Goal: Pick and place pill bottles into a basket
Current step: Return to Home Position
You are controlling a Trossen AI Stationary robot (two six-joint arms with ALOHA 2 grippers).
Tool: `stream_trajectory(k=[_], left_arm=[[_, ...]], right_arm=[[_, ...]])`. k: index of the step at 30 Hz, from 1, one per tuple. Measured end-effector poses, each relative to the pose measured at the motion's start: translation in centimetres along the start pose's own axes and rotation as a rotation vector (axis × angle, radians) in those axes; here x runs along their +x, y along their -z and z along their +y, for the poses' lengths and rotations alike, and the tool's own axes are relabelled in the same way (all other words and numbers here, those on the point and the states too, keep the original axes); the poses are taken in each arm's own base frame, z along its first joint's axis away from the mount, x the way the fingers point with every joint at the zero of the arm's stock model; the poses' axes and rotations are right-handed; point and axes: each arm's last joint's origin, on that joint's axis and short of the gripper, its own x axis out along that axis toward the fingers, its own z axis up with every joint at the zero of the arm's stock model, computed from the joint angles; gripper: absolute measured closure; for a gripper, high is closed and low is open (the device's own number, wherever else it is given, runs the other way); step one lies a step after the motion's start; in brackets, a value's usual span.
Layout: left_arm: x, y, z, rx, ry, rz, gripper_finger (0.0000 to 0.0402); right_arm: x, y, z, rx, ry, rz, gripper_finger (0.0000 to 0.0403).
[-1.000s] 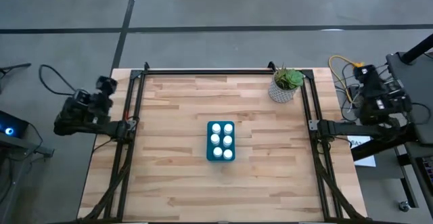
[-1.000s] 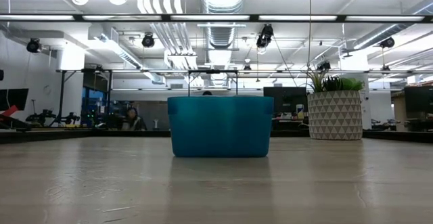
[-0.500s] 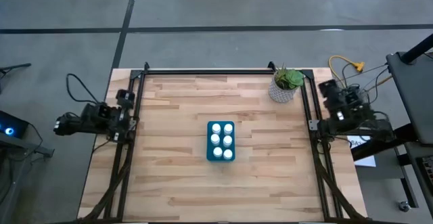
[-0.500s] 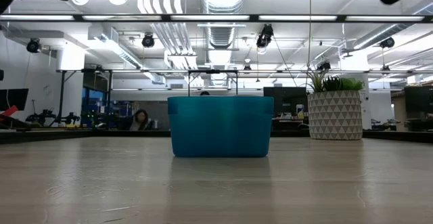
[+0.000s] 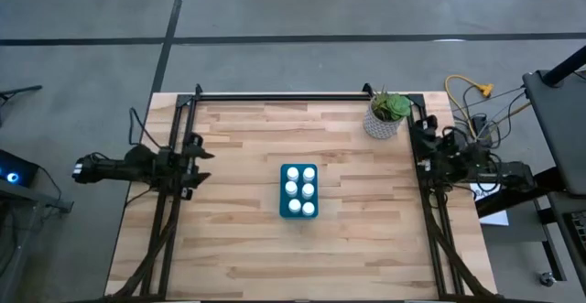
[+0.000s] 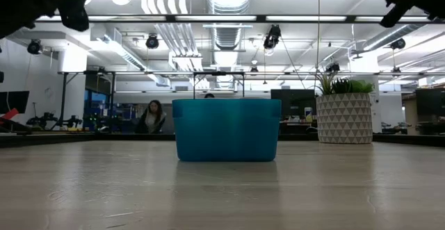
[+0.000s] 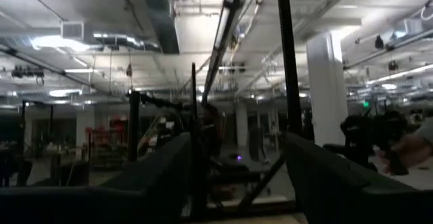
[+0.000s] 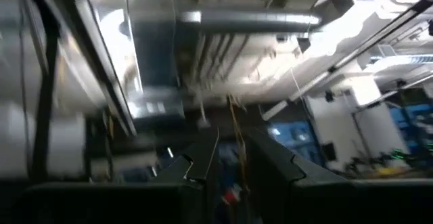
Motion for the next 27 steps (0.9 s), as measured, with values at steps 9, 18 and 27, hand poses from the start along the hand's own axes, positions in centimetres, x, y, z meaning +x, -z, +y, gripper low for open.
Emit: stream_trajectory(k=[9, 18, 27], left_arm=[[-0.2, 2.1, -0.1, -0.006, 0.007, 0.215, 0.0183], [-0.5, 3.8, -0.1, -0.010, 0.013, 0.390, 0.0183], [-0.4, 4.1, -0.1, -0.011, 0.014, 0.422, 0.0183]], right_arm=[[-1.1, 4.5, -0.6, -0.202, 0.020, 0.473, 0.0335], [-2.1, 6.4, -1.0, -0.196, 0.060, 0.732, 0.0335], [-2.2, 6.7, -1.0, -0.229, 0.052, 0.767, 0.0335]])
